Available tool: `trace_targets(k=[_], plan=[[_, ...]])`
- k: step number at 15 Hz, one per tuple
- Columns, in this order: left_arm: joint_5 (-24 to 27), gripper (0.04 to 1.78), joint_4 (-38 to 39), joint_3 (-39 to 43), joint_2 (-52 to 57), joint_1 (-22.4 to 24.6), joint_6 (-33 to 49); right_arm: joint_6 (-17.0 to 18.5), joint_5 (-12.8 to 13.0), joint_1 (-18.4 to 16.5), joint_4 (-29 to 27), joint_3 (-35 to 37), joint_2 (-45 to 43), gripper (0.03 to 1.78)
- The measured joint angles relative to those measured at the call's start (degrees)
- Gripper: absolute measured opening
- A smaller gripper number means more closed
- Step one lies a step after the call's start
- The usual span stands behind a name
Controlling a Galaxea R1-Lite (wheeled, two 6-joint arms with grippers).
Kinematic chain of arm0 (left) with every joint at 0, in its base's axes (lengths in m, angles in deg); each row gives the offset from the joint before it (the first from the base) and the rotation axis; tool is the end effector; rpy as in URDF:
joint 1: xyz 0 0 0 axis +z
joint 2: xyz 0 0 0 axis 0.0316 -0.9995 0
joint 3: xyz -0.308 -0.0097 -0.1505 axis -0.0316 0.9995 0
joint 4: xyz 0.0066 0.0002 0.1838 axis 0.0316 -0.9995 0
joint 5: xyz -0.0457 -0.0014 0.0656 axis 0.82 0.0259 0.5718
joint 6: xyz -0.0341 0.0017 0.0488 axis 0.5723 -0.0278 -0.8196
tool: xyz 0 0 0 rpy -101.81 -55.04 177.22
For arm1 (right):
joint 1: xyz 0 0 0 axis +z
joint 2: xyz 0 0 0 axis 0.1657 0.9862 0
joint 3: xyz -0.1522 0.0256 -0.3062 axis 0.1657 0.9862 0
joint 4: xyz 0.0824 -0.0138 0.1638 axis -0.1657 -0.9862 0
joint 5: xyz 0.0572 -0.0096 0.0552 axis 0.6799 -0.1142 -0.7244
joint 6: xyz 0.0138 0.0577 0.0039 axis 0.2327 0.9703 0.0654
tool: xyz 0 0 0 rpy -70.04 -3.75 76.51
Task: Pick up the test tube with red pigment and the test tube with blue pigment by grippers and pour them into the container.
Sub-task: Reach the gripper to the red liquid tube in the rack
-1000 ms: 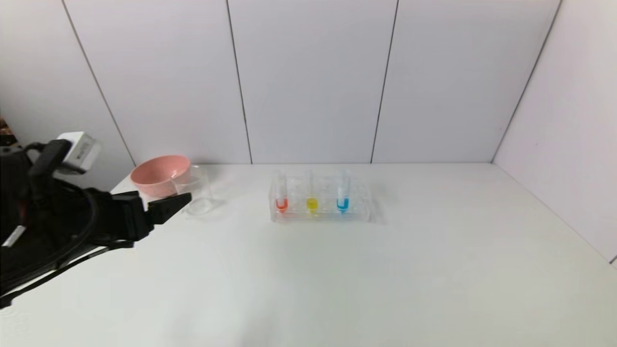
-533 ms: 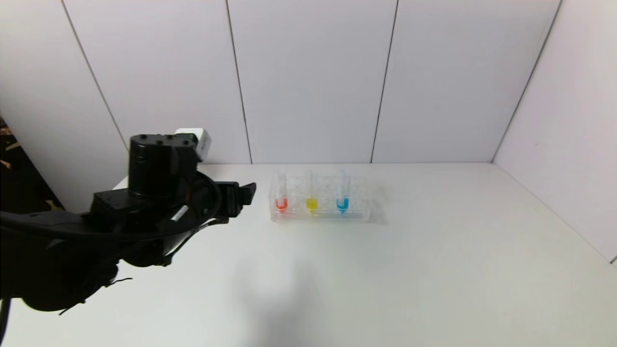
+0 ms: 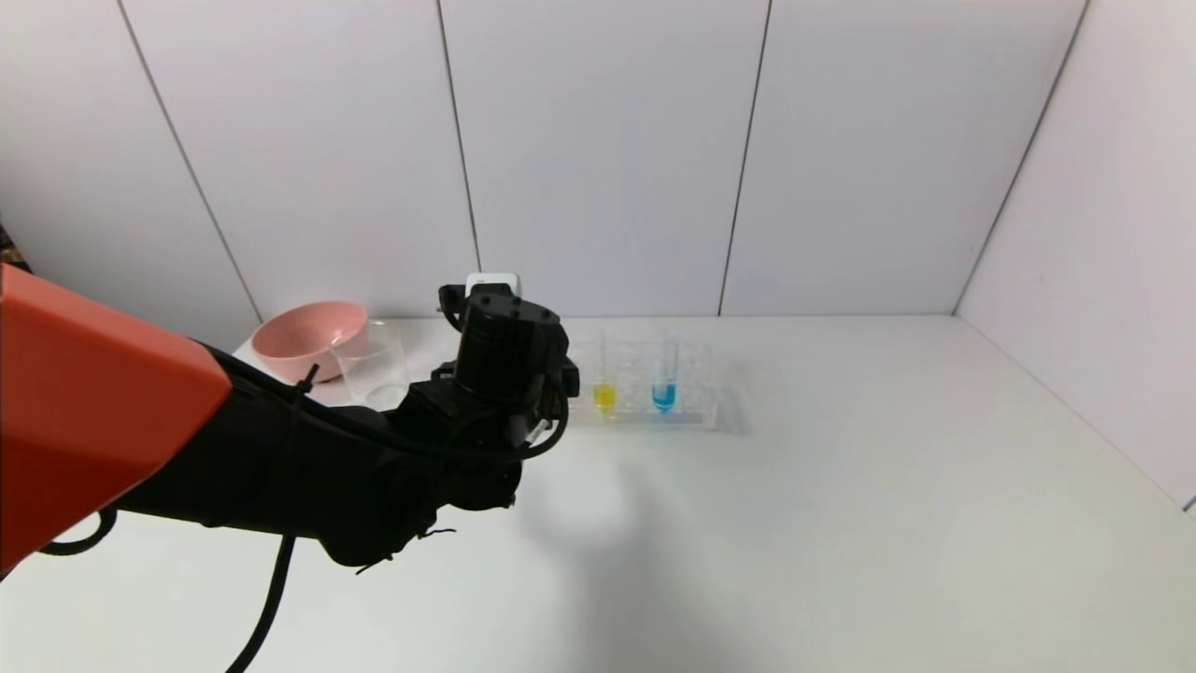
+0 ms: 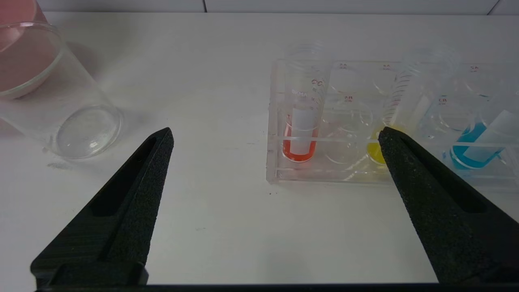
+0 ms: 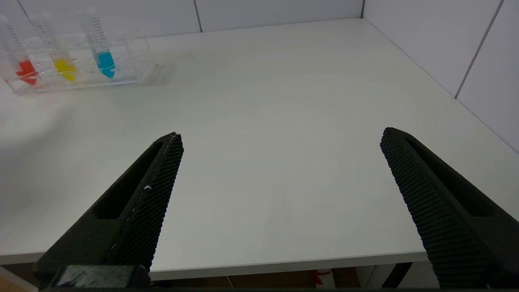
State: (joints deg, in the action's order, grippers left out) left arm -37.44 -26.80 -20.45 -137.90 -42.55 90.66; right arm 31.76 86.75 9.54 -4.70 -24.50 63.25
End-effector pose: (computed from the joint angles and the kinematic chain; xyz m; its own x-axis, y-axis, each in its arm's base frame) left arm 0.3329 -0.2360 0.1860 0.9671 0.0167 -0.2539 -0.0326 0.9977 -0.0587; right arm -0.0357 -0.0022 0.0758 0.9993 -0.0382 0.0022 0.0379 0.9952 0.0903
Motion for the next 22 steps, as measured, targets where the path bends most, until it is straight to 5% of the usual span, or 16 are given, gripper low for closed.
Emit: trace_targets(k=[15,18,22], plan=[[2.6,1.74,2.1,-14.3,-13.8,4.0,-1.2,0.0,0.0,0.0,0.0,0.0,0.0,1.77],[2.6,1.5,2.3,-14.1,-14.2,4.0,-1.1,0.0,0.0,0.0,0.0,0.0,0.0,1.77],[2.6,0.83,2.4,-13.9,-14.3,3.9,-1.0,0.0,0.0,0.0,0.0,0.0,0.0,1.77]])
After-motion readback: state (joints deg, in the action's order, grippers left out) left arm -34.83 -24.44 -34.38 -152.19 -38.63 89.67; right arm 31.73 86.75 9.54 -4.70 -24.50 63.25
